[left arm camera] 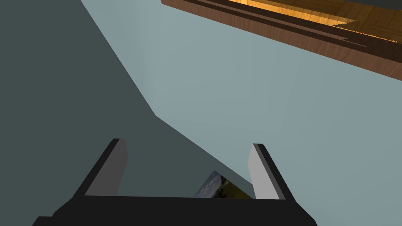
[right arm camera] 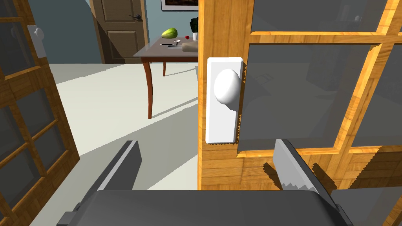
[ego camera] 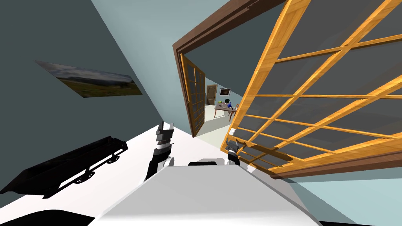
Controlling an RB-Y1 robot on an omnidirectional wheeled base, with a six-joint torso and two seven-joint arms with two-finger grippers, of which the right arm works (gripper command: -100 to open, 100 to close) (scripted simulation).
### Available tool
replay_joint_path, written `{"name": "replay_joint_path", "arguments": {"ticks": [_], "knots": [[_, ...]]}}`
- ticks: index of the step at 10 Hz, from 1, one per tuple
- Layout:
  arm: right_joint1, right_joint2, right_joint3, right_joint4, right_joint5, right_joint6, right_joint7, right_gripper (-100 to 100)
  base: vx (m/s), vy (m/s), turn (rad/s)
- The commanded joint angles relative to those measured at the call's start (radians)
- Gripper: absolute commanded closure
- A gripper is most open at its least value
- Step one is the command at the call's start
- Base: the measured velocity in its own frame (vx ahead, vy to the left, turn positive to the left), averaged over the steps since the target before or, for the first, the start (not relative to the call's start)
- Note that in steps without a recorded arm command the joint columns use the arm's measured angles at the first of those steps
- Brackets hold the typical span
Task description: Push the door open
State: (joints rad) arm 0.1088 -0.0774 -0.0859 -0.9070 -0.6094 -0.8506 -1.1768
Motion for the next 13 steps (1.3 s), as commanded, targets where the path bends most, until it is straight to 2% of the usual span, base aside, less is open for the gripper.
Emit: {"name": "replay_joint_path", "arguments": {"ticks": [1, 10, 11, 13], "knots": [[0.003, -0.004, 0.016, 0.003, 0.003, 0.005, -0.018, -100, 0.013, -0.014, -0.044], [0.003, -0.004, 0.016, 0.003, 0.003, 0.005, -0.018, -100, 0.001, -0.002, -0.005], [0.004, -0.008, 0.03, 0.005, 0.006, 0.008, -0.034, -100, 0.017, -0.019, -0.058], [0.004, -0.008, 0.03, 0.005, 0.006, 0.008, -0.034, -100, 0.011, -0.012, -0.036]]}}
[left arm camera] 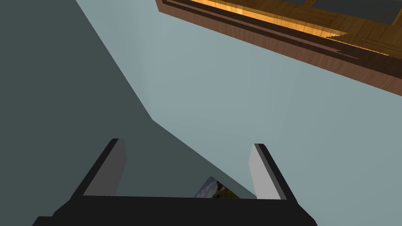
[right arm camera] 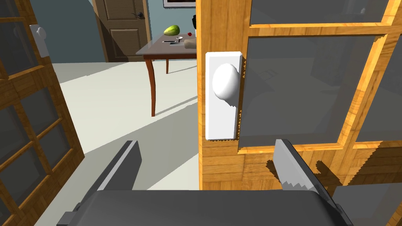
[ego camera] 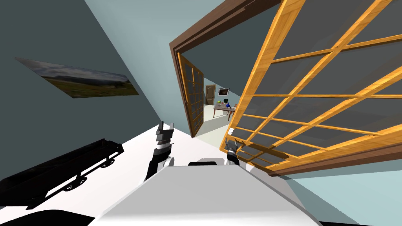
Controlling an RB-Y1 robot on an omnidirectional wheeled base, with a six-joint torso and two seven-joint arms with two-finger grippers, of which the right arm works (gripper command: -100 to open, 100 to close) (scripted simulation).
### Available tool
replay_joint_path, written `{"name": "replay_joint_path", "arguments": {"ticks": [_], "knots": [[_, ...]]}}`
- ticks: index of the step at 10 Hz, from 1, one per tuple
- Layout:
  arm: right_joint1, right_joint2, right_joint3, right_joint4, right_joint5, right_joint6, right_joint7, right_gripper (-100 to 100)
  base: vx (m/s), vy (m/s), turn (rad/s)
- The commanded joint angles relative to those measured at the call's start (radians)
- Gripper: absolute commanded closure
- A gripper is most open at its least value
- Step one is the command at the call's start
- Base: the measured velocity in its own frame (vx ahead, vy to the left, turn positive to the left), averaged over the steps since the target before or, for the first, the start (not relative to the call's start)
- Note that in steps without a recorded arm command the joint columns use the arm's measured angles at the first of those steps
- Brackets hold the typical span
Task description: Push the door open
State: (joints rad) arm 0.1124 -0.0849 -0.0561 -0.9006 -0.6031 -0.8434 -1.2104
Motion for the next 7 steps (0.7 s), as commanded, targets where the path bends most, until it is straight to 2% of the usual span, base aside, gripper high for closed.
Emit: {"name": "replay_joint_path", "arguments": {"ticks": [1, 5, 7], "knots": [[0.001, 0.0, 0.0, -0.001, 0.0, 0.001, 0.0, -100, -0.015, 0.016, 0.051], [0.001, 0.0, 0.0, -0.001, 0.0, 0.001, 0.0, -100, 0.004, -0.004, -0.013], [0.001, 0.0, 0.0, -0.001, 0.0, 0.001, 0.0, -100, -0.011, 0.011, 0.035]]}}
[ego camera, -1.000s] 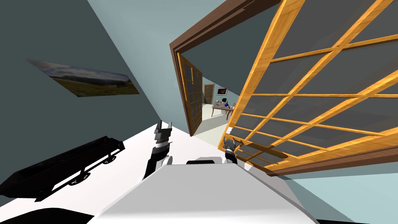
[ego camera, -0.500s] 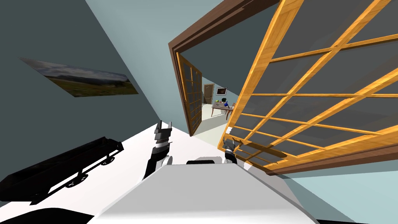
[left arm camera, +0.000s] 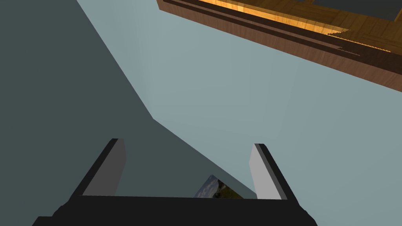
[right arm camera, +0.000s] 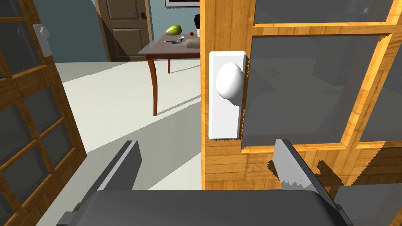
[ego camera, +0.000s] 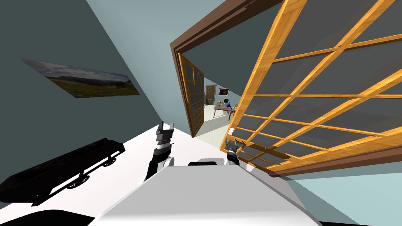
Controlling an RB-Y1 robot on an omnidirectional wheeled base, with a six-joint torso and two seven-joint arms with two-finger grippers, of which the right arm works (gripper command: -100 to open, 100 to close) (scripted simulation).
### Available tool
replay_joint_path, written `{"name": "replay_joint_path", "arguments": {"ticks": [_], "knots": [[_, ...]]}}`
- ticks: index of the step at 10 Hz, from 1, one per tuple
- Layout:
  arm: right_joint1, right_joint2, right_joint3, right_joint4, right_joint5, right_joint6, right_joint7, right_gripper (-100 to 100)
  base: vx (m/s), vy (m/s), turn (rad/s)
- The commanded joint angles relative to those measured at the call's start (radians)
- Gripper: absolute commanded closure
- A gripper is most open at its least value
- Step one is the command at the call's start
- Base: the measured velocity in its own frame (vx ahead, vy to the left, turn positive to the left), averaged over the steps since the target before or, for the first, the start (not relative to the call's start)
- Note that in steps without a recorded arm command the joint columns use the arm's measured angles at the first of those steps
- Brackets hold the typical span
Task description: Push the door open
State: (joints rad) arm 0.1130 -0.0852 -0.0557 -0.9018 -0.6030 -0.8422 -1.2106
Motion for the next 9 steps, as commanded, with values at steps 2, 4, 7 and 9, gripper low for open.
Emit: {"name": "replay_joint_path", "arguments": {"ticks": [2, 4, 7, 9], "knots": [[0.001, -0.005, 0.012, 0.002, 0.003, 0.003, -0.013, -100, 0.014, -0.015, -0.045], [0.002, -0.005, 0.015, 0.002, 0.004, 0.004, -0.017, -100, 0.006, -0.007, -0.021], [0.002, -0.005, 0.015, 0.002, 0.004, 0.004, -0.017, -100, -0.001, 0.001, 0.002], [0.002, -0.005, 0.015, 0.002, 0.004, 0.004, -0.017, -100, -0.003, 0.004, 0.011]]}}
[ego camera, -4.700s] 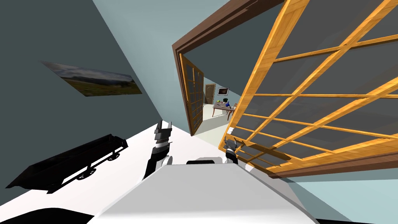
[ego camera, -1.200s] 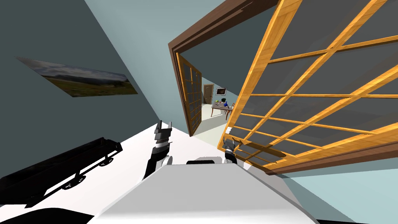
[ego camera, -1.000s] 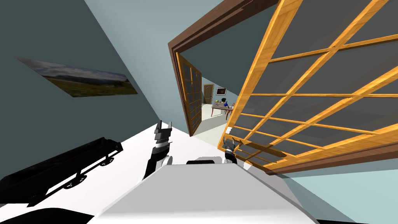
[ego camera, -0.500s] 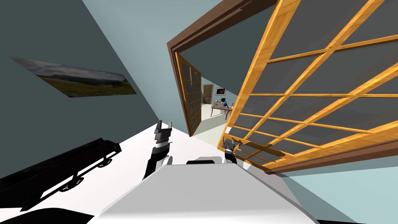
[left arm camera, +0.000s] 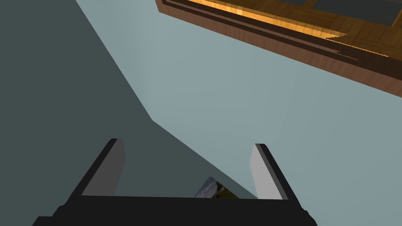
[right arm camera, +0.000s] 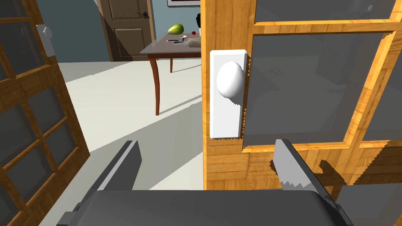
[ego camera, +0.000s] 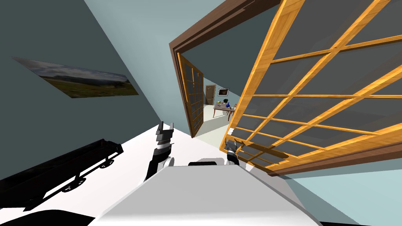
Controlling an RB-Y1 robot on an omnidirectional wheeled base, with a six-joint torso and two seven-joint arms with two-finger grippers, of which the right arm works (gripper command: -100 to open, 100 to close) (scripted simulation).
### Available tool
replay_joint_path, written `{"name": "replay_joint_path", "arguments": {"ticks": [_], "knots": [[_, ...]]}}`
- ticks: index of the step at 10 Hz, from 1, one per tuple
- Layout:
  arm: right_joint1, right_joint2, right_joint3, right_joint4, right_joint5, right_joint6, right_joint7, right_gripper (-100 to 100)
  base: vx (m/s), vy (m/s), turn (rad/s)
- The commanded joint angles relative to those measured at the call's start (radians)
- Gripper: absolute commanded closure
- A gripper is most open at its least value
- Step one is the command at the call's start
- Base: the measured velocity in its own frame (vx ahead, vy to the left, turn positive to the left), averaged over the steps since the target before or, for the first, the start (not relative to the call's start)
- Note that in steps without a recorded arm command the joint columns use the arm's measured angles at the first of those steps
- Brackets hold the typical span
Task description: Push the door open
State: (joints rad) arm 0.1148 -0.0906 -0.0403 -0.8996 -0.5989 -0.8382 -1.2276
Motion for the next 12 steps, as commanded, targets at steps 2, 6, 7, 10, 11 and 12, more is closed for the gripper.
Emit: {"name": "replay_joint_path", "arguments": {"ticks": [2, 6, 7, 10, 11, 12], "knots": [[0.0, 0.0, 0.0, 0.0, 0.0, 0.0, 0.0, -100, 0.003, -0.003, -0.009], [0.001, -0.006, 0.014, 0.001, 0.005, 0.003, -0.014, -100, 0.01, -0.011, -0.033], [0.001, -0.006, 0.014, 0.001, 0.005, 0.003, -0.014, -100, 0.0, 0.0, 0.0], [0.001, -0.006, 0.014, 0.001, 0.005, 0.003, -0.014, -100, 0.0, 0.0, 0.0], [0.001, -0.006, 0.014, 0.001, 0.005, 0.003, -0.014, -100, 0.006, -0.007, -0.02], [0.001, -0.006, 0.014, 0.001, 0.005, 0.003, -0.014, -100, -0.007, 0.007, 0.022]]}}
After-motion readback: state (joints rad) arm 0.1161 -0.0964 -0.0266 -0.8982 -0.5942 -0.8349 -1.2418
